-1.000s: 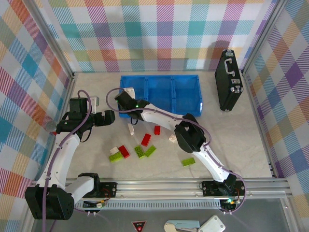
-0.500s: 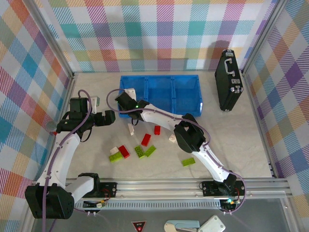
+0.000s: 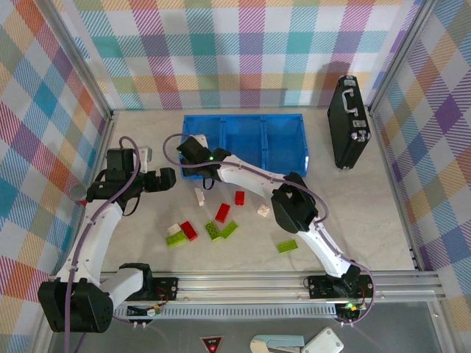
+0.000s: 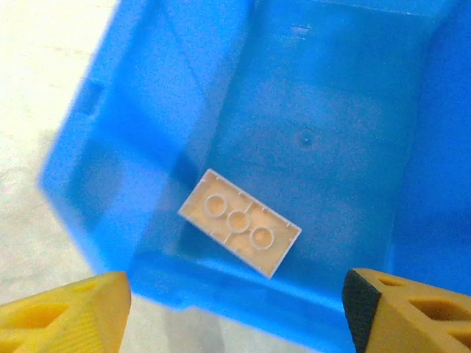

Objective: Sort the legos into containers by color
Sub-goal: Place the lego in the container, then pick up the lego from the center of the table.

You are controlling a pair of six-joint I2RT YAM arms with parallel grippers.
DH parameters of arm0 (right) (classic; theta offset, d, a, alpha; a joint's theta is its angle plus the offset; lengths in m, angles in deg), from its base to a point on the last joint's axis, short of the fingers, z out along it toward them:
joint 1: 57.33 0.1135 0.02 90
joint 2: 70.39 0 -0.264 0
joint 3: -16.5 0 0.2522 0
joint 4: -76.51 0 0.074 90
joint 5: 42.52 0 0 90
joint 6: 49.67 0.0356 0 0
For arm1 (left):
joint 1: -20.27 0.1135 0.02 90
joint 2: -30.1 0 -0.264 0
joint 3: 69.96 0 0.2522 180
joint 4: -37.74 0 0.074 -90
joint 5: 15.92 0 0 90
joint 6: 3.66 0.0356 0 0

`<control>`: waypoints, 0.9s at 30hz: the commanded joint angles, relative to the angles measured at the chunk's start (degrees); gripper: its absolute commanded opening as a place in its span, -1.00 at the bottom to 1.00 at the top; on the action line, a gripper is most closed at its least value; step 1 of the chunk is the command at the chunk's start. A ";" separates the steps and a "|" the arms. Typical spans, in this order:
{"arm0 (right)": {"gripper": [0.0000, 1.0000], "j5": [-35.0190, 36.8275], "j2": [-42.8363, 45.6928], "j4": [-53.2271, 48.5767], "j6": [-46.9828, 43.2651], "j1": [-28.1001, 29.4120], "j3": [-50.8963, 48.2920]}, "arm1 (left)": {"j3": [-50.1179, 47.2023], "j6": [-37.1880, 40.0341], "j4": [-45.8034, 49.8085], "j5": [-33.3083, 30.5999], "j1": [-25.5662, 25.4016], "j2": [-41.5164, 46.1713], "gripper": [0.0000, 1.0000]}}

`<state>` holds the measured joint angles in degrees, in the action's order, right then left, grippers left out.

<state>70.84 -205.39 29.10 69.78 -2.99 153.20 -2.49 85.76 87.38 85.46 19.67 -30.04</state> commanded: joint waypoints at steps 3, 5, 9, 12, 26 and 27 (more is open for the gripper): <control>0.54 -7.64 6.60 -8.60 -2.29 -0.03 -1.78 | -0.36 0.24 0.11 -0.32 0.25 0.79 0.99; 0.55 -9.55 7.69 -10.87 -3.51 -0.03 -2.48 | -0.18 0.40 0.24 -0.30 0.24 0.59 0.99; 0.55 -12.01 10.38 -14.82 -5.48 -0.03 -5.58 | -0.18 0.55 0.39 -0.37 0.30 0.61 0.99; 0.56 -13.53 12.77 -17.23 -6.83 -0.03 -8.20 | -0.19 0.58 0.42 -0.58 0.30 0.63 1.00; 0.53 -8.18 24.10 -16.29 12.29 -0.03 -25.68 | 0.02 0.82 0.74 -0.45 0.32 0.14 1.00; 0.53 -6.71 24.46 -16.40 14.89 -0.03 -26.51 | 0.03 0.80 0.71 -0.39 0.34 0.18 0.99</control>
<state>60.96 -183.29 11.68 75.74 -2.99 128.76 -2.49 85.80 87.41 84.96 19.67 -30.04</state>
